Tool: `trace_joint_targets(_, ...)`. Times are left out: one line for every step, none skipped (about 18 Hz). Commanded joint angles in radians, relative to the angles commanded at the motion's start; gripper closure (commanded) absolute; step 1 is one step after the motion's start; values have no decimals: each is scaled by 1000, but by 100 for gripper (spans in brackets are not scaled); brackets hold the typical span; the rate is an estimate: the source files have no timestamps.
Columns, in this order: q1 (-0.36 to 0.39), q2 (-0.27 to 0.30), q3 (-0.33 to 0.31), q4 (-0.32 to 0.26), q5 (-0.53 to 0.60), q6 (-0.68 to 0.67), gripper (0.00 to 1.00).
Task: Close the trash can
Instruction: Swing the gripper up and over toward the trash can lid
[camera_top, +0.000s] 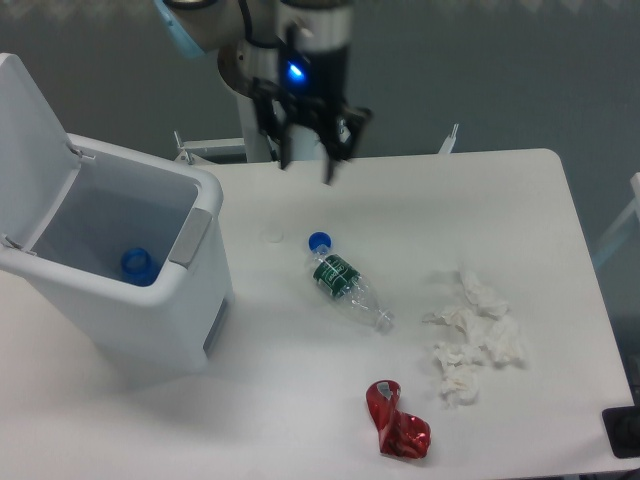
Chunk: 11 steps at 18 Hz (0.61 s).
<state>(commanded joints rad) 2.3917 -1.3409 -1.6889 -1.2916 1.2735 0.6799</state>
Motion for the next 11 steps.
trace_joint_targets(-26, 18, 0, -2, -22, -20, 90)
trace_joint_targets(-48, 32, -2, -2, -32, -39, 94)
trace_joint_targets(-66, 48, -3, -2, -42, -63, 99)
trace_joint_targets(-89, 58, -3, 0, -61, -89, 100)
trace_joint_targets(-112, 69, -3, 0, -81, -112, 100)
trace_joint_targets(-129, 83, -3, -2, -97, -129, 100)
trace_joint_targets(-147, 91, -3, -2, -114, -143, 100)
trace_joint_targets(-163, 100, -3, -2, -129, -151, 100)
trace_joint_targets(-178, 103, -3, -2, -144, -152, 100)
trace_joint_targets(-195, 103, -3, -2, -164, -155, 100)
trace_joint_targets(-212, 104, -5, -2, -184, -169, 100)
